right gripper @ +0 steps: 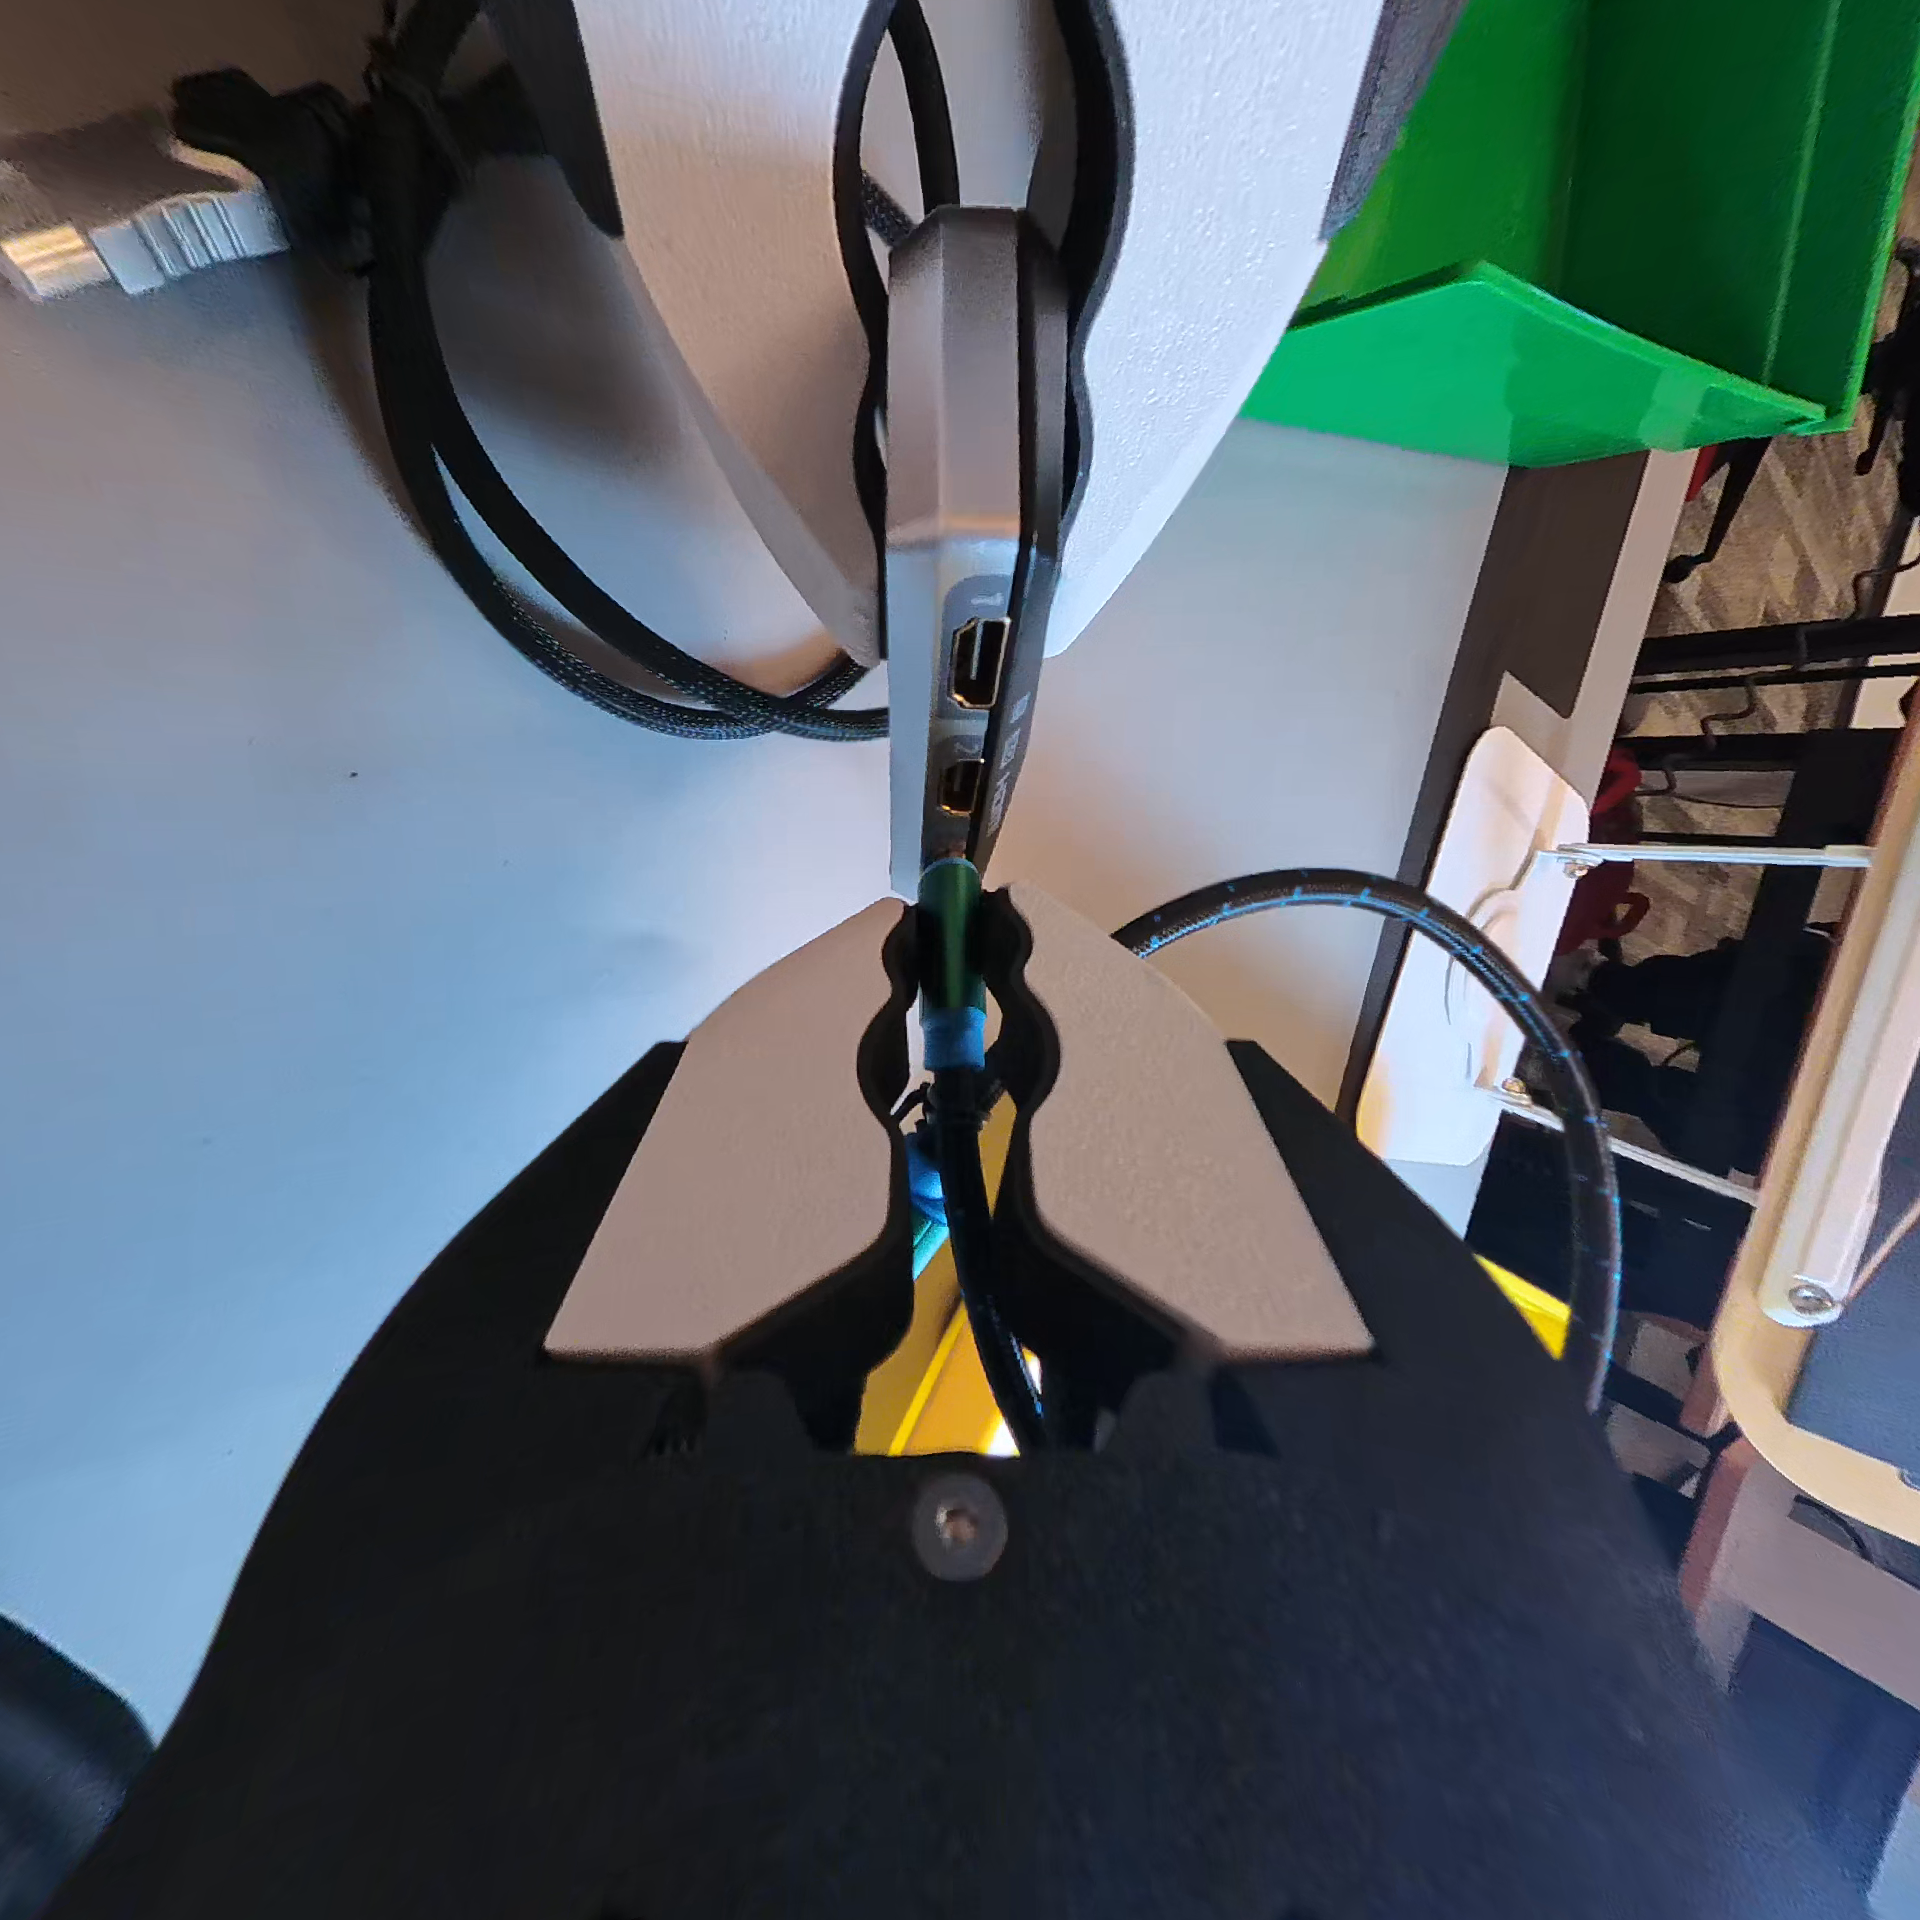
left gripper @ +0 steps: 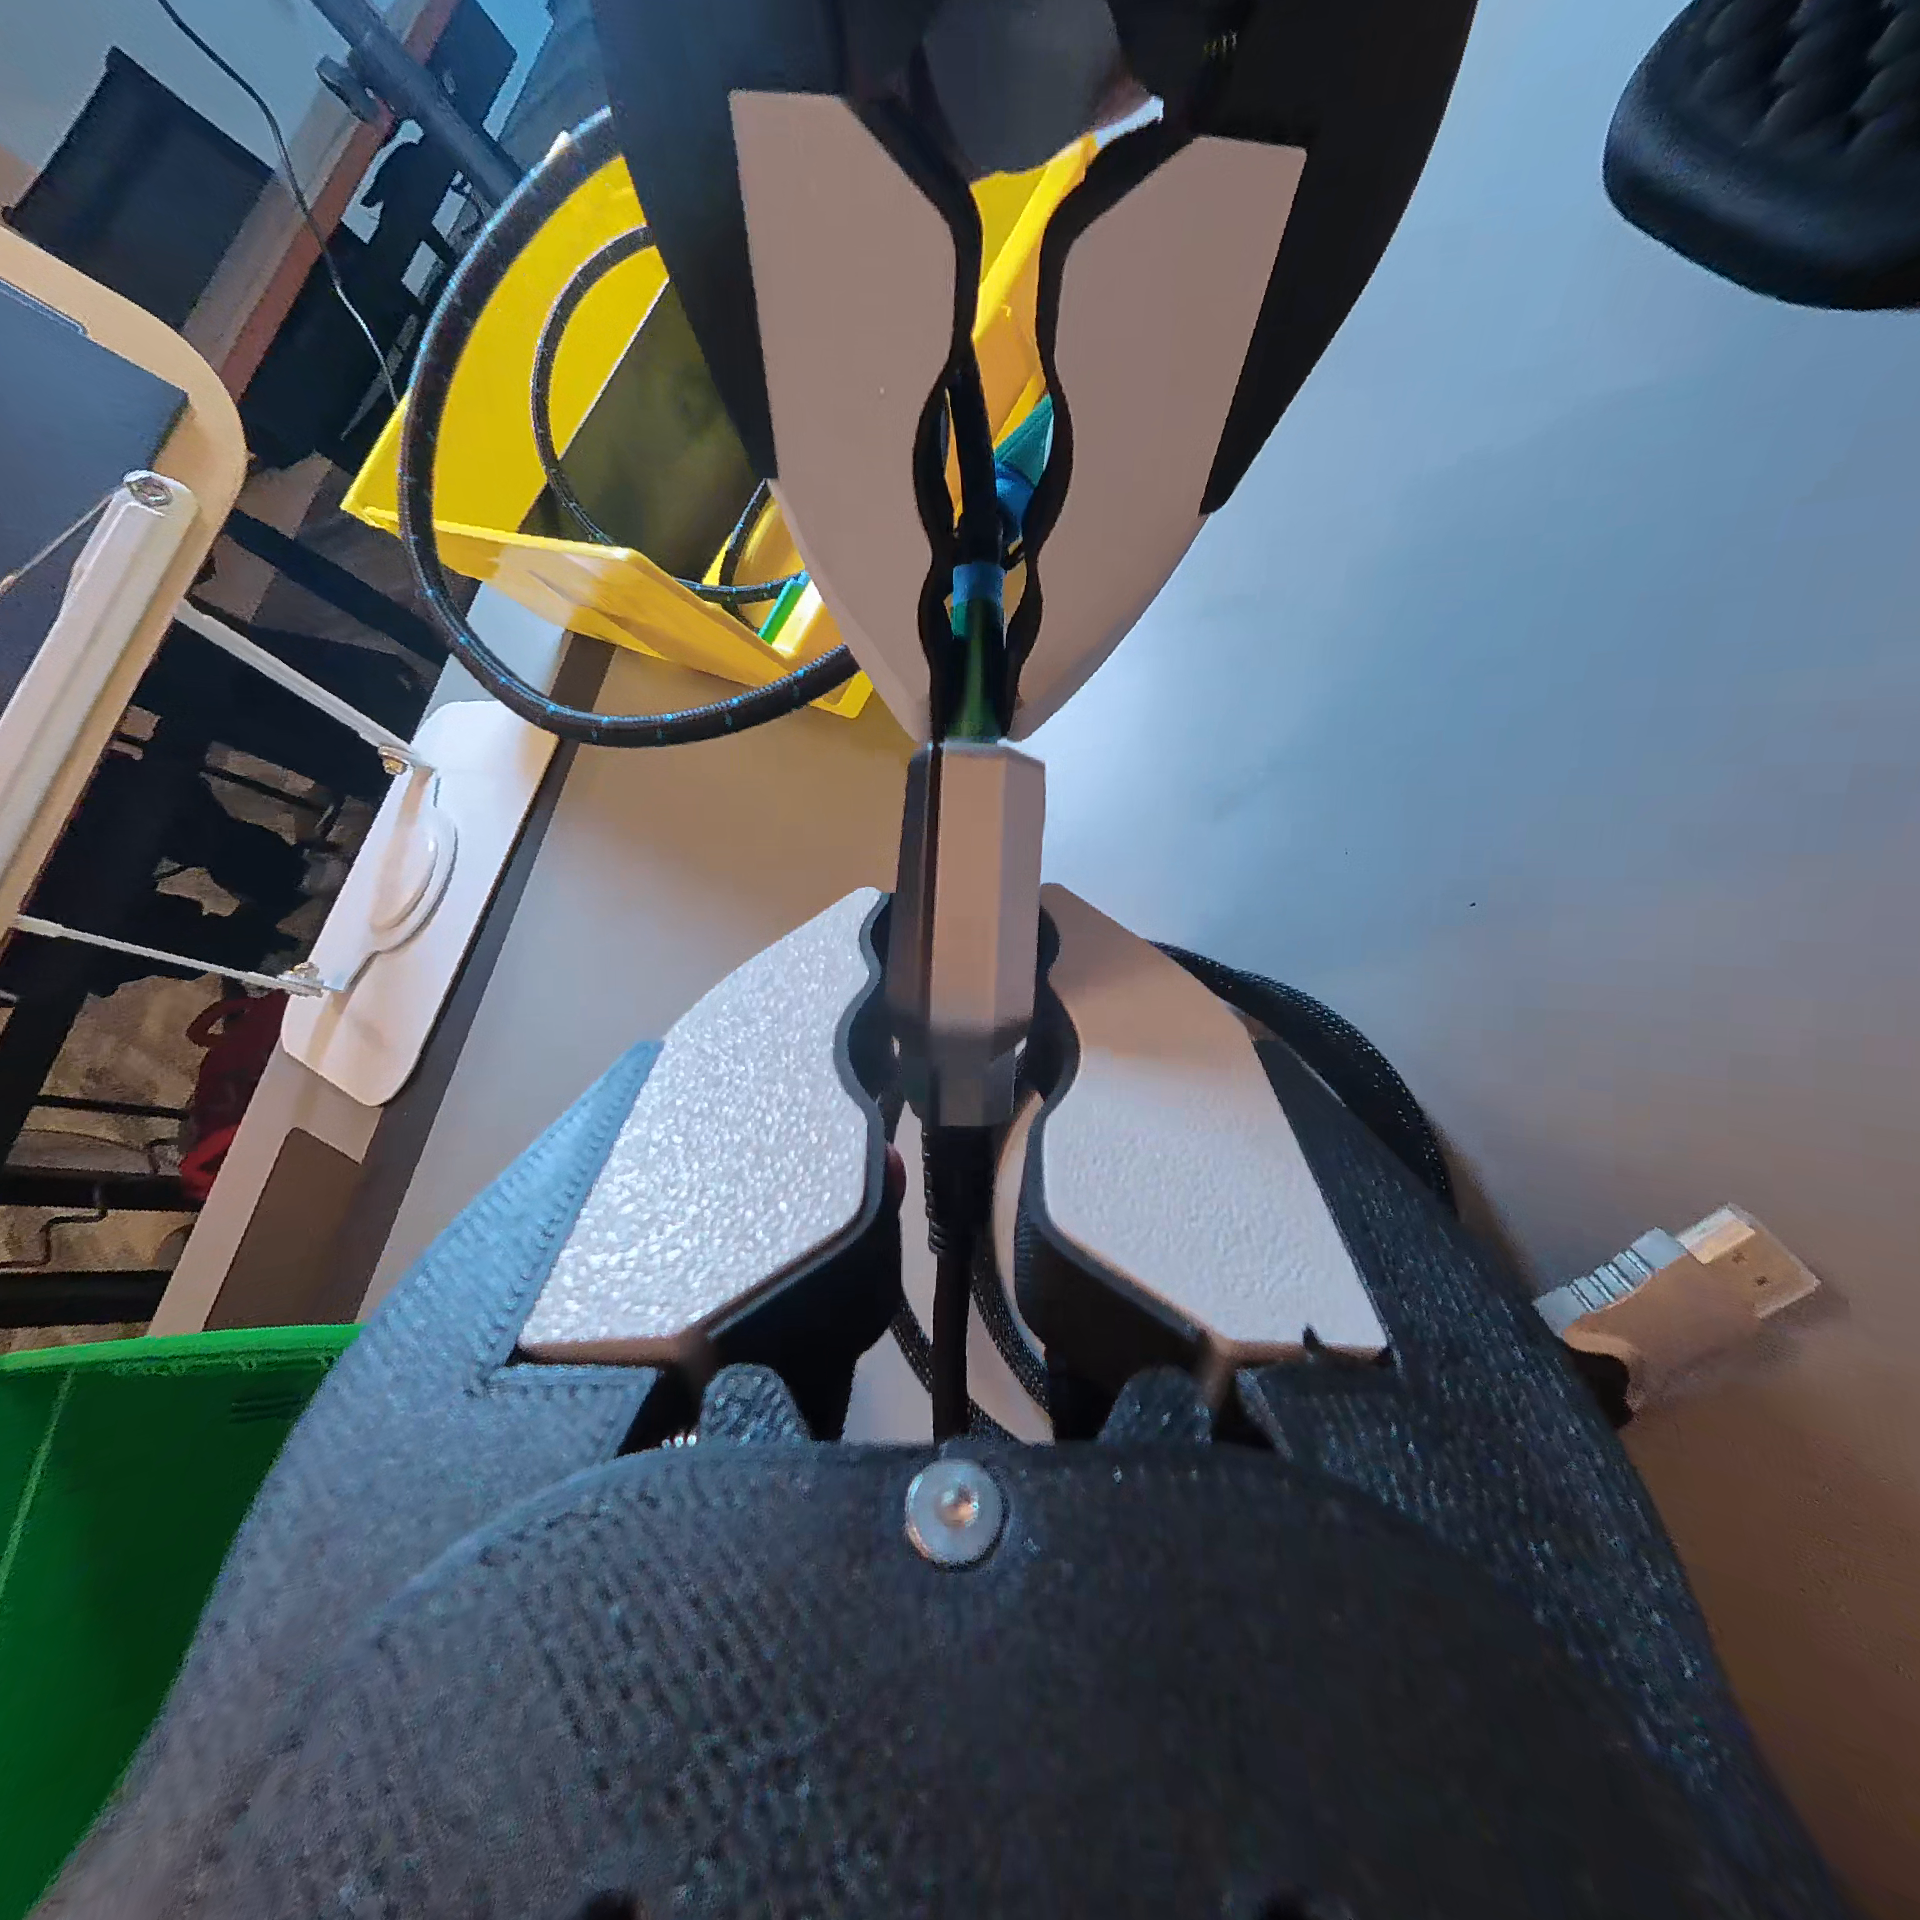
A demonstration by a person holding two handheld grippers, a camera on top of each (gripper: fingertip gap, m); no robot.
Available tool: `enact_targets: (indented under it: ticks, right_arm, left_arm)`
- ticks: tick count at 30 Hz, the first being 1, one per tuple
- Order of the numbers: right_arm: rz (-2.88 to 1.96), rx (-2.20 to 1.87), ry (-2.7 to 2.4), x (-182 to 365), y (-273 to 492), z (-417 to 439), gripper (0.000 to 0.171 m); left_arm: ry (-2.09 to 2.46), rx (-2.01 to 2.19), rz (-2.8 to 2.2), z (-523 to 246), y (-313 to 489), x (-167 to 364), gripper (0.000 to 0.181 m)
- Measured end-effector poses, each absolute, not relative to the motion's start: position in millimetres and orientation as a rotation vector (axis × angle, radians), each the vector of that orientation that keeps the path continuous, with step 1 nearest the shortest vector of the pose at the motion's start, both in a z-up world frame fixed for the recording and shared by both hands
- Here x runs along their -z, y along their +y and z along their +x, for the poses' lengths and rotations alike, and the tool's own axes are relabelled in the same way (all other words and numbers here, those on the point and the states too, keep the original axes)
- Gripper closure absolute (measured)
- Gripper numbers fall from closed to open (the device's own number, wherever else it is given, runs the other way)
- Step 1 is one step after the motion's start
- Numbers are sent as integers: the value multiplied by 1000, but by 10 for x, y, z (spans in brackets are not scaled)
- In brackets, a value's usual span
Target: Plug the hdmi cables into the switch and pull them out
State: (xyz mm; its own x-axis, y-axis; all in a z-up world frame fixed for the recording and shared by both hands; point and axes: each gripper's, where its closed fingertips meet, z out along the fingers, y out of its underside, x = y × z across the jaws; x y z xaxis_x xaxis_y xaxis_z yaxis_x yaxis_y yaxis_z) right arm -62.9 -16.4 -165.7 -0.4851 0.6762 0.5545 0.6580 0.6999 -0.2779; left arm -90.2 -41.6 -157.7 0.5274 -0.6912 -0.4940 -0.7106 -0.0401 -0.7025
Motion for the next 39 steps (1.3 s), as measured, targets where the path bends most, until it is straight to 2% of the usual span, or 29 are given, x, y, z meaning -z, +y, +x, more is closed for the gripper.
enact_targets:
  ticks: [1,21,32,36,39]
  right_arm:
    - [-1018,-22,-2257,1650,-160,-614,159]
    - [-975,161,-2405,1548,-201,-197,158]
    - [-945,111,-2383,1431,-285,-278,159]
    - [-883,83,-2370,1377,-391,-387,159]
    - [-873,66,-2369,1374,-412,-413,159]
  left_arm:
    - [1181,-36,-1755,-894,-409,1577,157]
    - [1216,-46,-1799,-567,-446,1543,156]
    - [1167,37,-1659,-521,-515,1382,158]
    - [1200,18,-1636,-494,-524,1448,151]
    - [1208,-15,-1618,-523,-532,1423,155]
